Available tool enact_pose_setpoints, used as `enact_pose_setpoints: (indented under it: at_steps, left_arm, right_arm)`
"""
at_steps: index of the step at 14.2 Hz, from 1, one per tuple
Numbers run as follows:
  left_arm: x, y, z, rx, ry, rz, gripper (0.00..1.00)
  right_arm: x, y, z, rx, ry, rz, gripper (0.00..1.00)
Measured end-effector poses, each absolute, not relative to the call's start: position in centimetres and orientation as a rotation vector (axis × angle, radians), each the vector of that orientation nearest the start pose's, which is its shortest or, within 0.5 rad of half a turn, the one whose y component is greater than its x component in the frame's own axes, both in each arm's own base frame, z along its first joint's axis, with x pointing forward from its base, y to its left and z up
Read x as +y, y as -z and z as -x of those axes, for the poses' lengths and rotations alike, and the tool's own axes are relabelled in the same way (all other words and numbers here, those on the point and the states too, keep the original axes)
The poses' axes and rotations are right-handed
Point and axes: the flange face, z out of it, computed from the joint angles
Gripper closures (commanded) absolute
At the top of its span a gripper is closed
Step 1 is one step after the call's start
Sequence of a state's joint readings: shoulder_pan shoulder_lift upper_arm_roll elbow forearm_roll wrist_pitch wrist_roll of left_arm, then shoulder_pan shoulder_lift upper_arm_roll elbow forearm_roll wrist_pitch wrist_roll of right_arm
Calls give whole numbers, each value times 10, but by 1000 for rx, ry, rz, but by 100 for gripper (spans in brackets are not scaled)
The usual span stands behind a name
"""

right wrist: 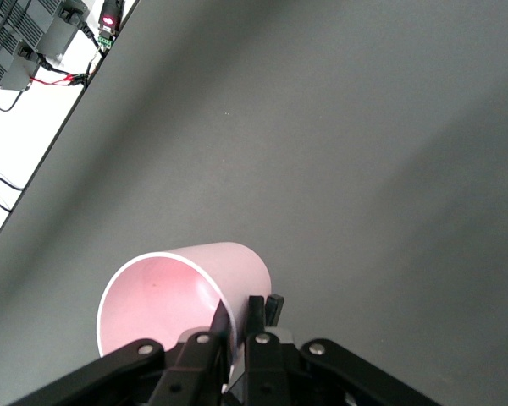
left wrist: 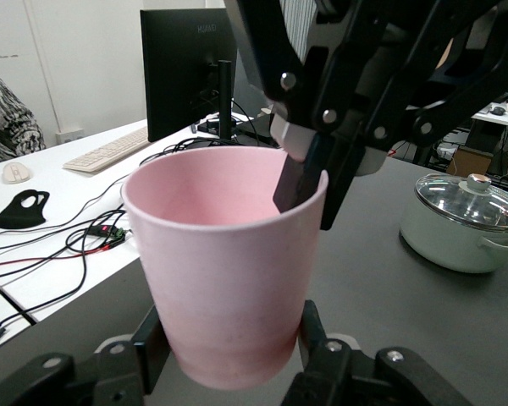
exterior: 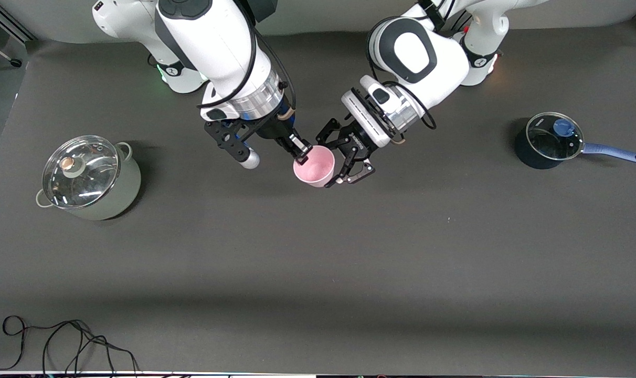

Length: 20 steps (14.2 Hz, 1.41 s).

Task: Transfer pink cup from left to right arm
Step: 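Close the right gripper on the cup rim while the left gripper opens, then carry the cup away with the right gripper while the left gripper withdraws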

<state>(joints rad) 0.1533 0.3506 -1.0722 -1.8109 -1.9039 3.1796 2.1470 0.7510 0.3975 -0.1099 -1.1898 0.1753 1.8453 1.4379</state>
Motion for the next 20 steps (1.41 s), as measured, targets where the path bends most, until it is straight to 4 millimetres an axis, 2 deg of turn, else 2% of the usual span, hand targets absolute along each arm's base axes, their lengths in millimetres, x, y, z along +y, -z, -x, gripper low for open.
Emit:
enact_pose_setpoints:
  at_steps: [1, 2, 4, 9, 11, 13, 16, 18, 20]
  left_arm:
    - [-389, -449, -478, -994, -1262, -2018, 61]
    - [-389, -449, -478, -994, -1262, -2018, 52]
    - [-389, -449, -478, -994, -1262, -2018, 27]
    - [-386, -449, -482, -944, -1247, -2034, 16]
    - [-386, -449, -481, -934, -1242, -2036, 3]
    - [-385, -448, -482, -887, -1222, -2048, 1]
    - [-367, -439, -495, -773, -1188, -2114, 1]
    - [-346, -428, -512, -692, -1174, -2159, 0]
    - [-317, -418, -532, -599, -1166, -2198, 0]
  right_arm:
    - [440, -589, -539, 1118, 25, 2623, 100]
    - [440, -589, -539, 1109, 26, 2626, 100]
    - [440, -589, -539, 1093, 29, 2633, 100]
    - [430, -592, -547, 1028, 52, 2659, 100]
    - [425, -593, -550, 1004, 63, 2667, 100]
    - [419, -592, -555, 952, 76, 2695, 100]
    - [386, -588, -572, 859, 78, 2778, 100]
    - [348, -586, -587, 758, 48, 2860, 100]
    - [300, -588, -599, 657, -10, 2932, 100]
